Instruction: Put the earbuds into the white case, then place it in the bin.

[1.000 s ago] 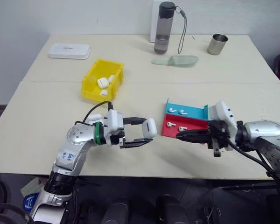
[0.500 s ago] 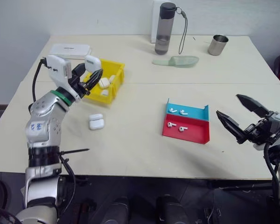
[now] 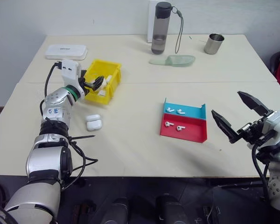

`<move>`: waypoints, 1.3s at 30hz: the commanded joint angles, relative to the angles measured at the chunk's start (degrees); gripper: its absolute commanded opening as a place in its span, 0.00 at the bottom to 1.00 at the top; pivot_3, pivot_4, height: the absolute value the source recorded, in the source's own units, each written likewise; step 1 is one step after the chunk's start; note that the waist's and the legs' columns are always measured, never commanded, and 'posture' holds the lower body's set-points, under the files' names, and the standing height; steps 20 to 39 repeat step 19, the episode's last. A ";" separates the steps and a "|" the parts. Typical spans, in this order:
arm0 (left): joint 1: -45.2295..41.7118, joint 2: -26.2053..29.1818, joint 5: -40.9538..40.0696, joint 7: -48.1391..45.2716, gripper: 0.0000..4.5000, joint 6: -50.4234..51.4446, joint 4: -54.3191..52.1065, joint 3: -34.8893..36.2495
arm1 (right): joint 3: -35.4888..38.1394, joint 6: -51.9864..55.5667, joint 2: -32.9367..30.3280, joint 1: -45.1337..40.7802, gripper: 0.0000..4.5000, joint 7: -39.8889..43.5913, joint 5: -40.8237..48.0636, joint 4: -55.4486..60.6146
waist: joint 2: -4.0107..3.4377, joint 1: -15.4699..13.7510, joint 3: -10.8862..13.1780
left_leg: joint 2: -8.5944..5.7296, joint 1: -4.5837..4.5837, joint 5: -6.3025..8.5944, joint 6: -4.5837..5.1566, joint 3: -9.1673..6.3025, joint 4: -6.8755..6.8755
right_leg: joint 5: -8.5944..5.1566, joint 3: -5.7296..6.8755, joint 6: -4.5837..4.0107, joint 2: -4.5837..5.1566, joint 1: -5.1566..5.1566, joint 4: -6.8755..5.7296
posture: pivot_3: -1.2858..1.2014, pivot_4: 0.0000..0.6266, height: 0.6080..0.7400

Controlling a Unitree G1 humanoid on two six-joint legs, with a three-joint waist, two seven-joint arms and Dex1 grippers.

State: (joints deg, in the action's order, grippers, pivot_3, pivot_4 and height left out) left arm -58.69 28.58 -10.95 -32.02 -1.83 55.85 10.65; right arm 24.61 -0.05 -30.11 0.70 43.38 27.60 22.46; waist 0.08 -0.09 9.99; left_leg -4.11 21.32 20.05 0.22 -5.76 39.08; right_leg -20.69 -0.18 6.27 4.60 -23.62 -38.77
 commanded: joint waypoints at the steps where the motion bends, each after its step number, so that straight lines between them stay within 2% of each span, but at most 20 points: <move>1: 4.36 3.77 -3.95 -8.50 1.00 3.17 -13.26 1.18 | -0.07 -0.86 -2.29 1.11 1.00 2.00 0.68 1.72 | 0.00 0.34 0.00 | 0.00 0.00 0.00 0.00 0.00 -0.01 | 0.00 -0.06 0.00 0.01 0.00 -0.04 | 0.52 0.24 1.00; 3: 9.55 6.81 -3.91 -10.15 1.00 8.71 -22.11 0.31 | -0.37 -1.15 -3.85 1.44 1.00 4.05 1.00 0.85 | -0.01 1.01 -0.01 | 0.02 -0.02 0.00 0.00 -0.04 -0.05 | 0.00 -0.14 0.00 -0.03 -0.02 -0.10 | 0.52 0.24 1.00; 5: 19.02 11.80 -5.65 -14.83 1.00 13.68 -34.75 0.66 | -1.25 -1.79 -6.49 1.63 1.00 7.87 0.90 -0.48 | -0.01 1.95 -0.01 | 0.00 -0.08 0.00 0.00 -0.16 -0.14 | 0.00 -0.28 0.00 -0.03 -0.01 -0.12 | 0.52 0.24 1.00; 7: 31.13 15.63 -9.56 -19.83 1.00 14.06 -47.59 4.74 | -1.89 -3.61 -9.64 1.25 1.00 13.02 0.48 -3.69 | -0.04 2.41 -0.02 | -0.01 -0.23 0.02 -0.03 -0.25 -0.32 | 0.00 -0.34 0.00 -0.04 -0.04 -0.08 | 0.52 0.24 1.00; 10: 48.84 18.74 -12.08 -24.44 1.00 11.30 -60.38 13.07 | -1.89 -6.74 -13.70 -0.38 1.00 19.65 0.49 -10.77 | -0.02 2.49 -0.01 | 0.03 -0.27 0.06 -0.02 -0.31 -0.39 | 0.00 -0.34 -0.01 -0.03 0.01 0.24 | 0.52 0.24 1.00; 13: 65.25 18.97 -10.10 -29.00 1.00 3.08 -65.84 21.16 | -1.99 -10.01 -17.65 -1.76 1.00 25.73 -0.12 -17.73 | -0.04 1.50 -0.01 | 0.10 -0.27 0.09 -0.03 -0.32 -0.32 | 0.02 -0.28 -0.09 -0.04 0.19 0.77 | 0.52 0.24 1.00; 18: 80.29 16.48 -9.20 -29.54 1.00 -1.63 -67.25 29.47 | -1.23 -13.95 -21.70 -2.72 1.00 32.39 -0.23 -26.30 | -0.08 -1.14 0.01 | 0.11 -0.28 0.14 0.07 -0.41 -0.11 | 0.06 -0.19 -0.16 -0.04 0.54 1.12 | 0.52 0.24 1.00; 39: 81.43 16.24 -9.37 -29.31 1.00 -1.98 -67.10 30.08 | -1.21 -14.50 -22.15 -2.77 1.00 33.15 -0.25 -27.44 | -0.08 -1.14 0.01 | 0.11 -0.32 0.16 0.10 -0.42 -0.11 | 0.06 -0.18 -0.17 -0.03 0.68 1.23 | 0.52 0.24 1.00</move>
